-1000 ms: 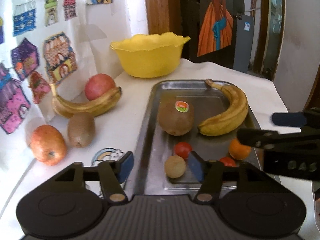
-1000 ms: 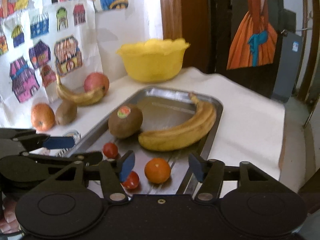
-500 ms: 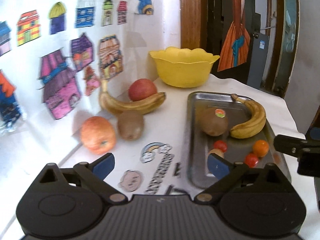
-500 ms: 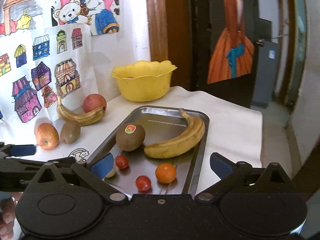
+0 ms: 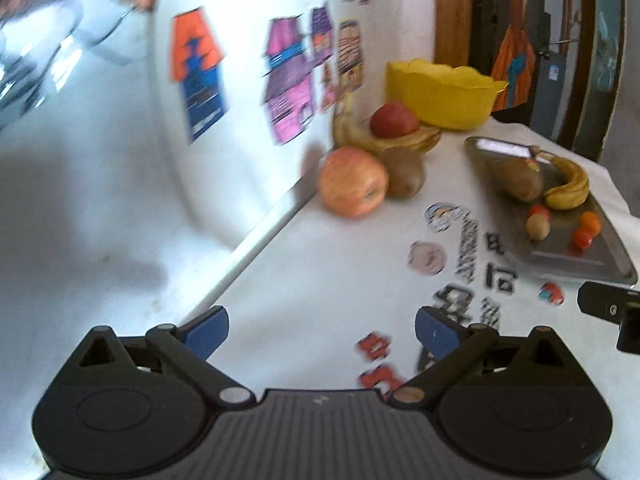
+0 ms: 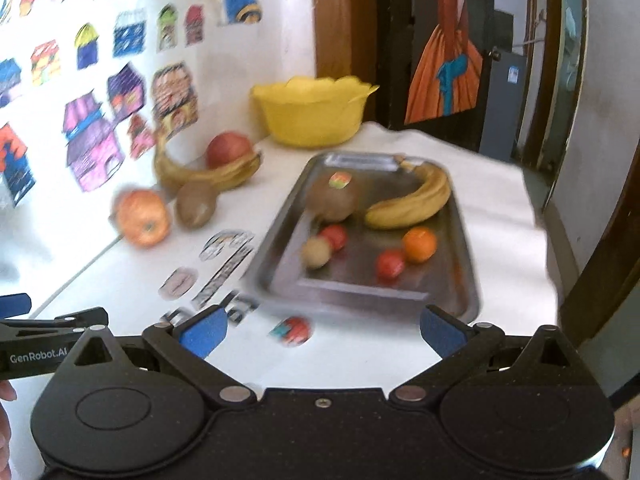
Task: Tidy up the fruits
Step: 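Withdraw both tools from the tray toward the red apple and kiwi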
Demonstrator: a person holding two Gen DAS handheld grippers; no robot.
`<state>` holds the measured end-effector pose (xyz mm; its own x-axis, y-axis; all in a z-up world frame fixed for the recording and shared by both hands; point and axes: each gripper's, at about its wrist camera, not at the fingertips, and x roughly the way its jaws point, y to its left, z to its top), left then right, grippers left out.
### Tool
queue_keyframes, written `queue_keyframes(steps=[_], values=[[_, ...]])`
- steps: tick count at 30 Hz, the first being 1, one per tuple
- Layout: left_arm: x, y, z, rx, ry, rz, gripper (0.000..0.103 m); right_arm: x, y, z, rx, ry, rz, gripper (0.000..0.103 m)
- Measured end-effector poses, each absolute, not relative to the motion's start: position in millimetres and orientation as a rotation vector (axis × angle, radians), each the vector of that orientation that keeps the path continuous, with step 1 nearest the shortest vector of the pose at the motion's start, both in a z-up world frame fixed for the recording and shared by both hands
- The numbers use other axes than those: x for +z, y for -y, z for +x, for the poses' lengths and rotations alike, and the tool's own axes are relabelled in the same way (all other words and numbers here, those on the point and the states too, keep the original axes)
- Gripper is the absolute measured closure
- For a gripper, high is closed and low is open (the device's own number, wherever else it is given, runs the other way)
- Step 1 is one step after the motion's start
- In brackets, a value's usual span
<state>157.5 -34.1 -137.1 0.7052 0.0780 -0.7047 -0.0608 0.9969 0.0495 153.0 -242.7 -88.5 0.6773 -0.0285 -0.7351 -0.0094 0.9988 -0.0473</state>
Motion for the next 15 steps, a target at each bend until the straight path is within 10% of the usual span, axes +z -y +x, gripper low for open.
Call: queue_keyframes(steps=[15], values=[[-142,15,152,0.128,-0.848,0.02,0.002,-105,200,155,0.035,-0.946,-0.028,0.001]])
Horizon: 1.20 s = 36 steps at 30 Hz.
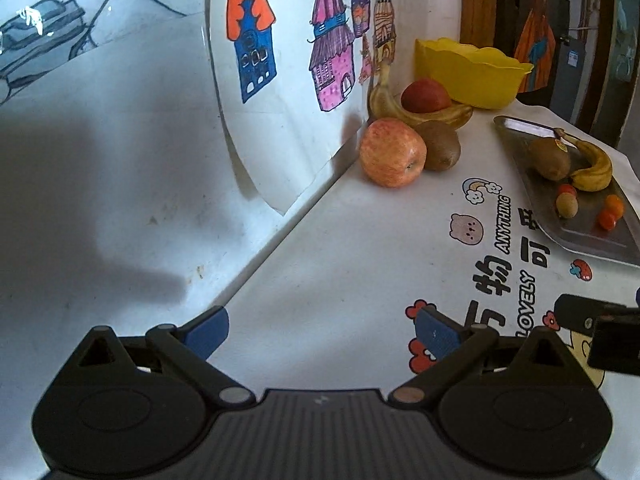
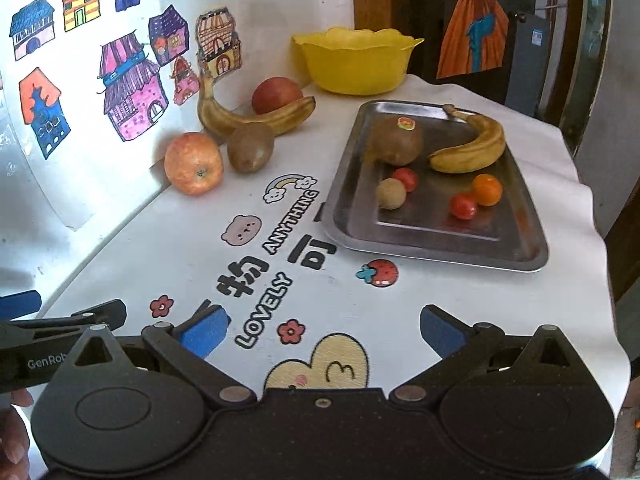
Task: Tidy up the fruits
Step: 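Withdraw both tools from the tray toward the red apple and kiwi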
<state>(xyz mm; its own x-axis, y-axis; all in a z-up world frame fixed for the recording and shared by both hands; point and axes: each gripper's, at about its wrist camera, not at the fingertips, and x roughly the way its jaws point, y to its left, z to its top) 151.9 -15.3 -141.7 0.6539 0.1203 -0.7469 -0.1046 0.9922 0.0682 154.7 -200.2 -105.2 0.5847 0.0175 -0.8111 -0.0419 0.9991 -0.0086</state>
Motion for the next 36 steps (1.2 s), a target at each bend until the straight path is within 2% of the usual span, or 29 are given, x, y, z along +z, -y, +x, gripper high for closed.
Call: queue_keyframes(steps=[20,36], values=[[-138,66,199,0.253,-0.828,0.006,0.002,-106,240,220,0.183,-0.922,-0.052,0.001],[-139,80,256,0.226,-0.769,-0.046,0.001,-106,256,267,0.397,-0.808,-0.288,0.001]])
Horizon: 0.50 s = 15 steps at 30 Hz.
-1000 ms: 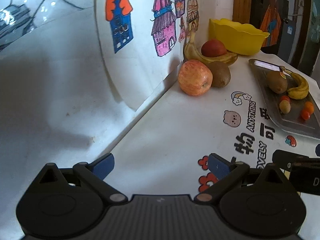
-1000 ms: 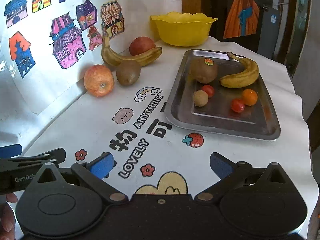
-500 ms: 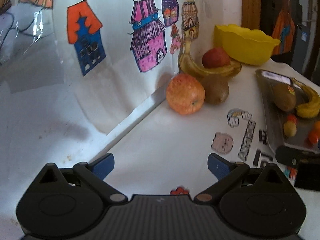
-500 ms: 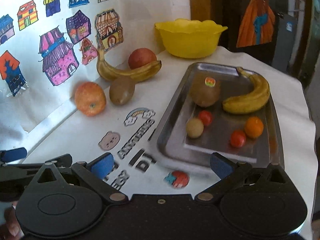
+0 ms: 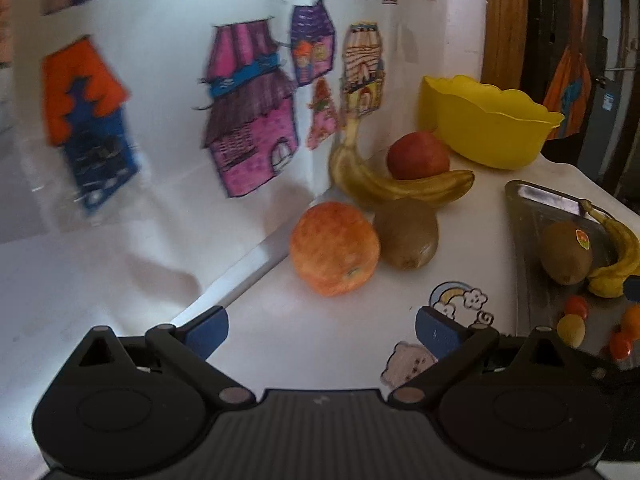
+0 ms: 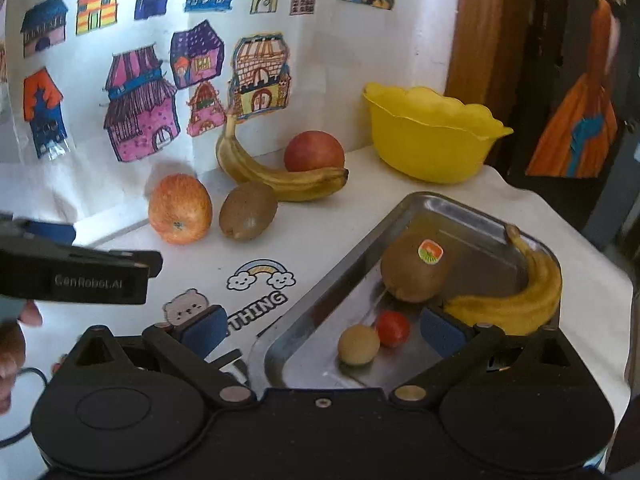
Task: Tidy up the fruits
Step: 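Withdraw both tools from the tray toward the red apple and kiwi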
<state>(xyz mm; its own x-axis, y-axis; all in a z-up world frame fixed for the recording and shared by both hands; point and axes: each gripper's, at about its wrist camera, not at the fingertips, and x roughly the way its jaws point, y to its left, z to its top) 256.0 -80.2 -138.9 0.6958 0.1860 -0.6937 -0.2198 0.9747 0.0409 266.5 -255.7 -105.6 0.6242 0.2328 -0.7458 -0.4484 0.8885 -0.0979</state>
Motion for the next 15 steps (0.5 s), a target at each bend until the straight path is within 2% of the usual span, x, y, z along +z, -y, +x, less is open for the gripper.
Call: queue_keyframes(steps=[15], values=[[-147,67,303,0.124,-0.764,0.006,0.001,-118,249,307,0.372,-0.781,-0.332,0.001]])
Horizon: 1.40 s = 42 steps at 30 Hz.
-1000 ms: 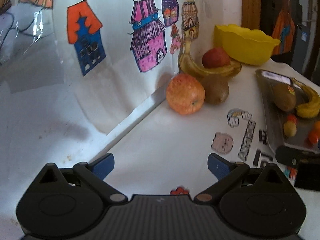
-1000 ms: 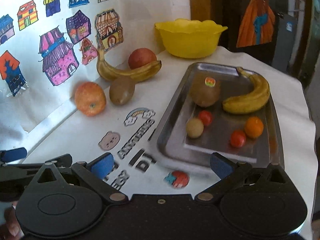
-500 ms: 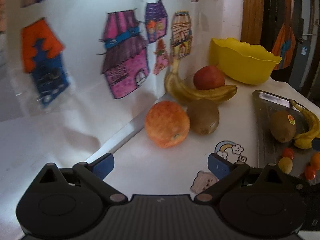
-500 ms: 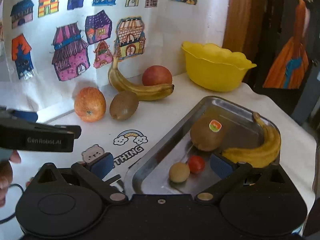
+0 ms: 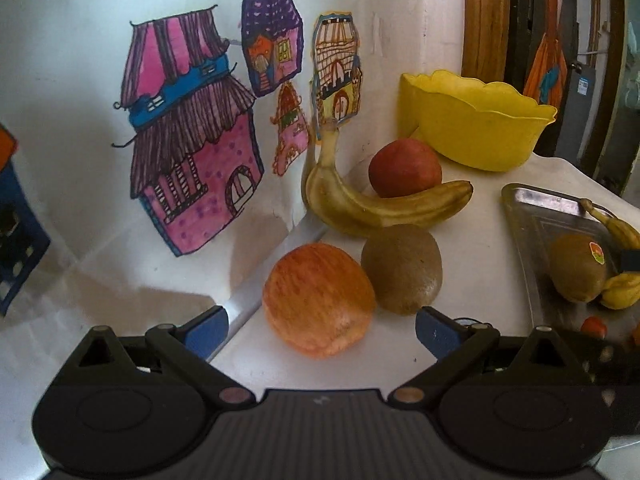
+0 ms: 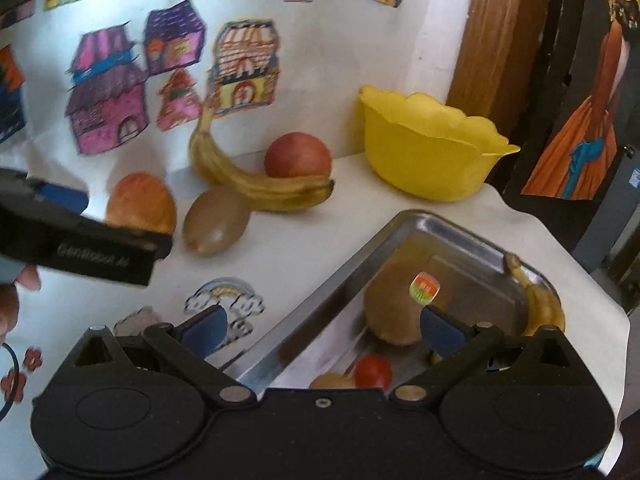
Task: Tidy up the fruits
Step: 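Withdraw both tools from the tray toward the red apple and kiwi, then grasp the red apple with the left tool while the right tool grasps the kiwi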
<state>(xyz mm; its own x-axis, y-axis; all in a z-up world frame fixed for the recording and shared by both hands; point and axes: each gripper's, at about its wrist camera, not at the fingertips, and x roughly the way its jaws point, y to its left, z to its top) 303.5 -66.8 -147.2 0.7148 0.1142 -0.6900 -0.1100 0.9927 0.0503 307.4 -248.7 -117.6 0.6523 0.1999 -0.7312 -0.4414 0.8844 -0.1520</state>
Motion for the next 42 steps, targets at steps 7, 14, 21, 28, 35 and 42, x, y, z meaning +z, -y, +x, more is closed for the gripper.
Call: queue_keyframes(steps=[7,14,21,28,35,42], values=[[-153,68,305,0.06,-0.741,0.052,0.003,-105,246,348,0.462,-0.824,-0.225,0.001],[-160,71,308,0.065,-0.727,0.107,0.008,-116,213,388,0.504,-0.936,-0.145,0.007],[-166,71,310,0.05,-0.723,0.147,0.01,-134,191,414,0.538,-1.032,-0.041,0.015],[-169,73,314,0.042,-0.735,0.134,0.01,-142,177,421,0.514,-1.066,-0.056,0.02],[-170,70,316,0.044,-0.745,0.125,0.023,-152,168,425,0.523,-1.134,-0.053,0.031],[-171,67,310,0.054,-0.752,0.124,0.03,-158,169,422,0.548,-1.14,-0.009,0.048]])
